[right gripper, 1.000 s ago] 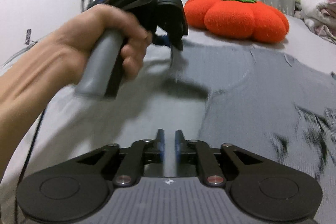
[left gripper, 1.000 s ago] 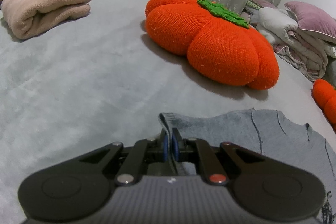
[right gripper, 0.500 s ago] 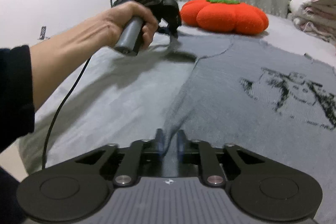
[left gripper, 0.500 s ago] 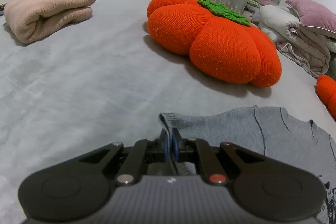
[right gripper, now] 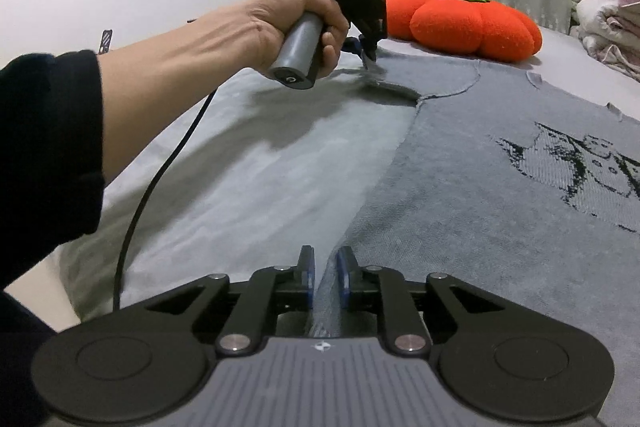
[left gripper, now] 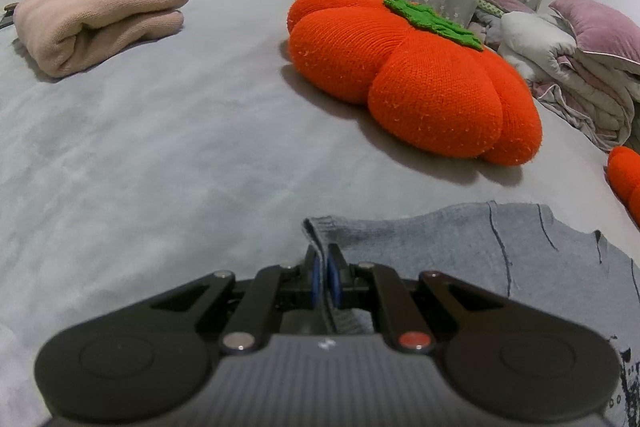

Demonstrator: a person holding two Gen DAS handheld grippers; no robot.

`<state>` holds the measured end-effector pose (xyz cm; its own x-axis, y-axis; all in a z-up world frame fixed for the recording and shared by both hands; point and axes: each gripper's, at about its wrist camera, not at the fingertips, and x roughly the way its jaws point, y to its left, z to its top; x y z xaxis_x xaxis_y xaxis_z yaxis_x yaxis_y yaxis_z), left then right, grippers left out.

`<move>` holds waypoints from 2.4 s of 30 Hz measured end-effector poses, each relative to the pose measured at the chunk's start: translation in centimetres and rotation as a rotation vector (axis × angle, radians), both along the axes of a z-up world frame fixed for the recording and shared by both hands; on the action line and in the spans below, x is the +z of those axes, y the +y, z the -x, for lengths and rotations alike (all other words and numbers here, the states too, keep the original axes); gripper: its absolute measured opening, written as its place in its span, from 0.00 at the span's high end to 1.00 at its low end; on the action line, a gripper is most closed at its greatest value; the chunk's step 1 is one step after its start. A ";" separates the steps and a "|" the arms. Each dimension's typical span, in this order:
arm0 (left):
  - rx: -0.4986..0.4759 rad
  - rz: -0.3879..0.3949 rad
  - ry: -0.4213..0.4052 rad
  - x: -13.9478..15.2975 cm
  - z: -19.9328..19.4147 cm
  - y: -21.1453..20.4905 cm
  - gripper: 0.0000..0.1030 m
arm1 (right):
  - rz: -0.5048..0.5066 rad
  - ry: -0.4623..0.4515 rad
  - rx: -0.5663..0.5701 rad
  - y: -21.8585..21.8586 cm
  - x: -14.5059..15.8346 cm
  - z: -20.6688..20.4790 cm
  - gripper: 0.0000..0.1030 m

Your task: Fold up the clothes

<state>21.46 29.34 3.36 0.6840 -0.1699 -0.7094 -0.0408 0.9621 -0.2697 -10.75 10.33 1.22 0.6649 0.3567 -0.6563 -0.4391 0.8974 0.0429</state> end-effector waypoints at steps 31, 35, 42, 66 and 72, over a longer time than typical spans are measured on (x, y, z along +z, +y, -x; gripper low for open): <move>0.010 0.010 0.004 0.1 -0.1 0.1 0.94 | 0.110 -0.052 -0.018 0.2 -0.1 3.1 0.91; 0.014 0.009 0.007 0.0 -0.2 0.0 0.94 | 0.084 -0.062 -0.054 -0.3 0.8 3.3 0.91; 0.008 -0.001 0.011 -0.1 -0.2 -0.1 0.94 | 0.060 -0.057 -0.035 -0.1 1.0 4.0 0.91; 0.033 0.040 -0.017 1.6 -0.1 -0.2 0.94 | -0.136 -0.026 -0.073 -2.1 1.9 3.8 0.96; 0.048 0.079 -0.035 2.6 0.1 0.0 0.94 | -0.254 -0.004 -0.138 -4.2 2.0 3.2 0.96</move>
<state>21.37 29.30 5.98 0.7168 -0.1909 -0.6706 -0.0755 0.9349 -0.3468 -13.91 6.18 3.25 0.7211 0.4156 -0.5543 -0.3144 0.9093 0.2727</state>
